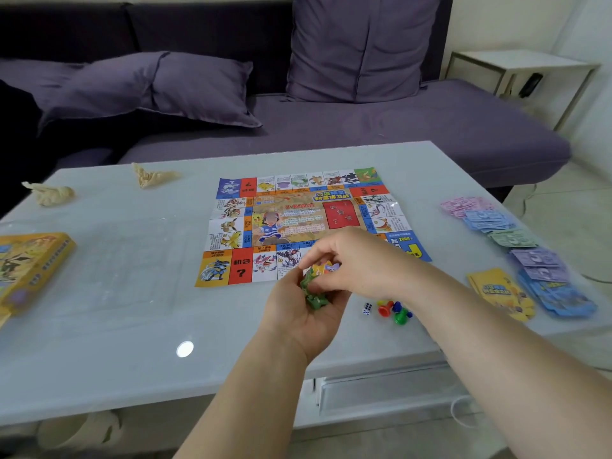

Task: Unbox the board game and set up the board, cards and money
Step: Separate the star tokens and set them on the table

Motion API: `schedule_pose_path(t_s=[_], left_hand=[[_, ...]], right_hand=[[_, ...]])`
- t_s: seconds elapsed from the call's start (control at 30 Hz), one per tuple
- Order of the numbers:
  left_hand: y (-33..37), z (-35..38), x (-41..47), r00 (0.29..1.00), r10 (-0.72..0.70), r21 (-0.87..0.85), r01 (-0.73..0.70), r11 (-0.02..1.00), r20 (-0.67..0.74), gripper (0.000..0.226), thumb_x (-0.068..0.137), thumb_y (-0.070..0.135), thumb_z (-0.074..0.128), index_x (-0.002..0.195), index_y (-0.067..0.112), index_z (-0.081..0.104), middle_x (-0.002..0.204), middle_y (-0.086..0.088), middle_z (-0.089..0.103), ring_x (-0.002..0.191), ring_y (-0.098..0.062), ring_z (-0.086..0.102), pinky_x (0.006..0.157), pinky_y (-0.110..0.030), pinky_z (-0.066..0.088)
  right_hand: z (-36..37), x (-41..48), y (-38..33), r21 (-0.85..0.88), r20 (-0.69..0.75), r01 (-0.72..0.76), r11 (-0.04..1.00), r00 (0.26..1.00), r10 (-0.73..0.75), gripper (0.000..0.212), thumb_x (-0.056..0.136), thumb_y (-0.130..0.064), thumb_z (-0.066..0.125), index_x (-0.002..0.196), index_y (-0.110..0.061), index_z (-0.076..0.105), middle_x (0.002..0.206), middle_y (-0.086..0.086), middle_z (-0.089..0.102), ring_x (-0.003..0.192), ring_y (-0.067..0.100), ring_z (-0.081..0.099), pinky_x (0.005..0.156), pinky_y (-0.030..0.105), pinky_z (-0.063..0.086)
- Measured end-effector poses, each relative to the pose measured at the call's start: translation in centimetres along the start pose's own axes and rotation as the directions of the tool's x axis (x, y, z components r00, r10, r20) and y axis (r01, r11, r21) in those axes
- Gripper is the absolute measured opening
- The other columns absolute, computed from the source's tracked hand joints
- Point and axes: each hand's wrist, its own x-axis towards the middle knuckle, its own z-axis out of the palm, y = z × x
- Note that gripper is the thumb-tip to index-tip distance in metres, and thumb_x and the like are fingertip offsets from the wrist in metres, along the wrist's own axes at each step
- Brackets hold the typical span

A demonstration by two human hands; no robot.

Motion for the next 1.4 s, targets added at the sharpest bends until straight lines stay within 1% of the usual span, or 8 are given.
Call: schedule_pose_path(t_s=[0.2,0.47,0.67,0.8,1.03,1.13,1.23,1.4], left_hand=[[0.3,0.1,-0.1,1.0,-0.012,-0.097,0.012,0.995,-0.001,0.036,0.101,0.022,0.04,0.091,-0.007,0.059,0.069,-0.018,0.066,0.072,-0.023,0.062,0.045,-0.026,0.056],[1.0,0.2,-0.1,0.999,0.017,-0.039,-0.015,0.999,0.034,0.041,0.1,0.027,0.039,0.099,-0.004,0.065,0.086,-0.016,0.071,0.087,-0.021,0.066,0.072,-0.038,0.057],[1.4,0.1,0.1,1.0,-0.013,-0.057,0.014,0.998,0.017,0.037,0.101,0.027,0.036,0.103,-0.004,0.058,0.08,-0.015,0.064,0.075,-0.019,0.06,0.068,-0.027,0.055],[1.4,0.3,-0.1,1.0,-0.025,-0.018,0.025,1.0,0.002,0.04,0.102,0.029,0.035,0.11,-0.001,0.06,0.09,-0.02,0.064,0.087,-0.025,0.061,0.084,-0.029,0.048],[0.7,0.3,-0.1,0.996,-0.029,-0.06,0.034,0.998,0.084,0.044,0.101,0.031,0.037,0.131,0.003,0.051,0.098,-0.017,0.062,0.085,-0.026,0.062,0.052,-0.031,0.057],[0.7,0.4,-0.3,0.994,-0.03,-0.057,0.036,0.998,0.102,0.045,0.101,0.032,0.038,0.126,-0.003,0.05,0.094,-0.019,0.062,0.083,-0.024,0.062,0.05,-0.026,0.057],[1.2,0.2,-0.1,0.996,-0.022,-0.062,0.028,0.998,0.092,0.041,0.101,0.03,0.039,0.114,-0.006,0.054,0.083,-0.019,0.064,0.076,-0.023,0.062,0.047,-0.026,0.056],[1.5,-0.1,0.0,0.996,0.015,0.011,-0.016,1.0,0.083,0.036,0.101,0.025,0.039,0.082,0.003,0.06,0.079,-0.02,0.066,0.079,-0.026,0.063,0.058,-0.033,0.058]], right_hand=[[0.6,0.1,0.1,-0.009,-0.072,0.068,0.998,0.995,-0.068,0.027,0.08,-0.026,0.074,0.107,-0.027,0.071,0.101,-0.014,0.063,0.094,0.0,0.055,0.08,0.018,0.046],[-0.6,-0.2,1.0,0.086,-0.233,0.197,0.977,0.957,-0.173,0.022,0.079,-0.029,0.075,0.1,-0.025,0.074,0.099,-0.013,0.063,0.097,-0.004,0.054,0.085,0.006,0.037],[0.0,-1.3,0.9,0.011,-0.147,0.175,0.985,0.974,-0.171,0.029,0.079,-0.026,0.075,0.106,-0.034,0.071,0.116,-0.015,0.054,0.107,-0.001,0.048,0.09,0.008,0.034],[0.8,-1.3,0.8,-0.074,-0.142,0.182,0.981,0.971,-0.191,0.037,0.077,-0.03,0.076,0.112,-0.035,0.068,0.121,-0.018,0.045,0.105,0.006,0.046,0.092,0.016,0.035],[1.5,-0.6,1.5,-0.073,-0.188,0.198,0.977,0.96,-0.209,0.028,0.079,-0.026,0.075,0.106,-0.032,0.072,0.117,-0.013,0.051,0.085,-0.003,0.042,0.08,0.022,0.035],[1.2,-0.7,1.5,-0.008,-0.189,0.19,0.982,0.964,-0.189,0.029,0.078,-0.022,0.076,0.106,-0.03,0.072,0.115,-0.014,0.051,0.075,0.006,0.053,0.074,0.013,0.039],[0.3,-1.0,1.4,0.076,-0.166,0.166,0.983,0.974,-0.152,0.034,0.075,-0.025,0.079,0.107,-0.032,0.071,0.119,-0.015,0.052,0.096,0.0,0.053,0.082,0.0,0.033],[-0.8,-1.1,2.1,0.081,-0.163,0.132,0.988,0.98,-0.118,0.019,0.074,-0.025,0.08,0.092,-0.027,0.073,0.111,-0.013,0.059,0.108,-0.004,0.051,0.087,0.005,0.033]])
